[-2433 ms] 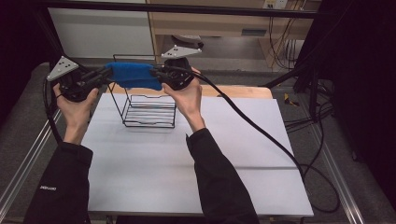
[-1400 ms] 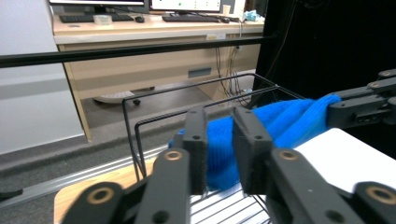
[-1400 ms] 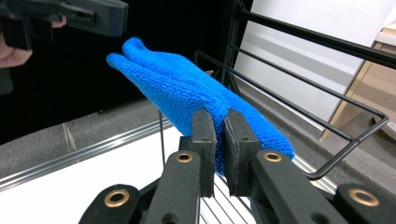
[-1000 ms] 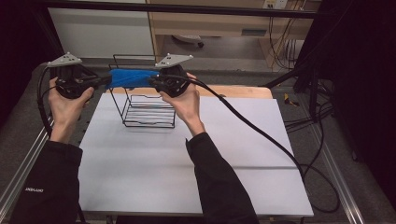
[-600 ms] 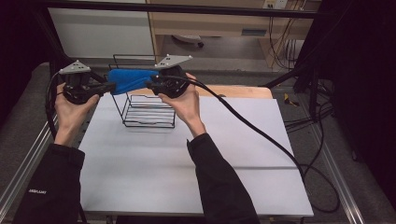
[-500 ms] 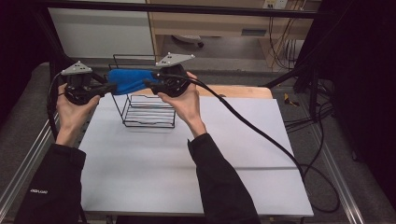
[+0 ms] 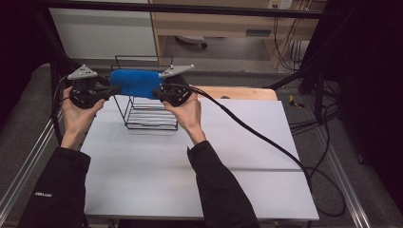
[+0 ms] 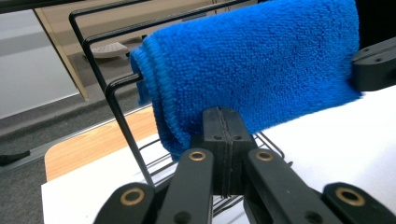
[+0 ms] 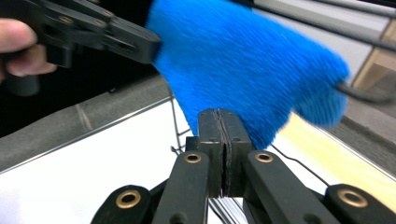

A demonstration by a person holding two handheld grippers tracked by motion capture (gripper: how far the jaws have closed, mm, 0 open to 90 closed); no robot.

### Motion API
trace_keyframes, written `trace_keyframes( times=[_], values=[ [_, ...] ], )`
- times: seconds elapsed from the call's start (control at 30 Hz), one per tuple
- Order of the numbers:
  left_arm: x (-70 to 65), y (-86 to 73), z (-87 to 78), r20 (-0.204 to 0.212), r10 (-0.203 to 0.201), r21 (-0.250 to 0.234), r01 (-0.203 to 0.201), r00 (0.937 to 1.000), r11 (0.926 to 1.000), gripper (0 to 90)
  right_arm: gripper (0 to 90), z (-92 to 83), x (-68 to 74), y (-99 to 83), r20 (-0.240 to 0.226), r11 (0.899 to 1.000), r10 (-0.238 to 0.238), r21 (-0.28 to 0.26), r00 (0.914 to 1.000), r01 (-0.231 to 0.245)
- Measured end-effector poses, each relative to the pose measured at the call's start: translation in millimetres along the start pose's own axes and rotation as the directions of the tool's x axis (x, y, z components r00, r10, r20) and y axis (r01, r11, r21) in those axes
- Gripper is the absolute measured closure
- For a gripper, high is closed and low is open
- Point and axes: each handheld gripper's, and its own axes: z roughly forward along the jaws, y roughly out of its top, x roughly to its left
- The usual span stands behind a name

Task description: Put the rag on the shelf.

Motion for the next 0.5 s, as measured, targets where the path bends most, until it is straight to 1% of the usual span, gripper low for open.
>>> trace_keyframes(
  times=[0.13,0.27,0.4,0.5],
  values=[
    [2.0,-2.7,3.6,0.003,-0.009,-0.006,0.009,1.0,0.9999,90.0,89.0,3.4,-5.6,-7.1,0.019,1.0,0.009,-0.018,0.9998,-0.009],
    [1.9,-4.5,4.4,0.011,-0.008,-0.008,0.008,0.9999,0.9999,90.0,87.6,3.4,-6.4,-8.6,0.015,1.0,0.002,-0.028,0.9999,-0.002],
    [-0.2,-5.3,0.0,0.024,-0.003,-0.008,0.004,0.9997,1.0,88.9,82.5,-4.7,-3.2,-6.3,0.005,0.999,-0.014,-0.048,0.9999,0.014],
    [-2.5,-6.2,-4.8,0.032,0.005,0.0,-0.005,0.9995,1.0,82.4,74.8,-15.0,-1.3,-3.8,-0.007,0.998,-0.021,-0.062,0.9998,0.02]
  ],
)
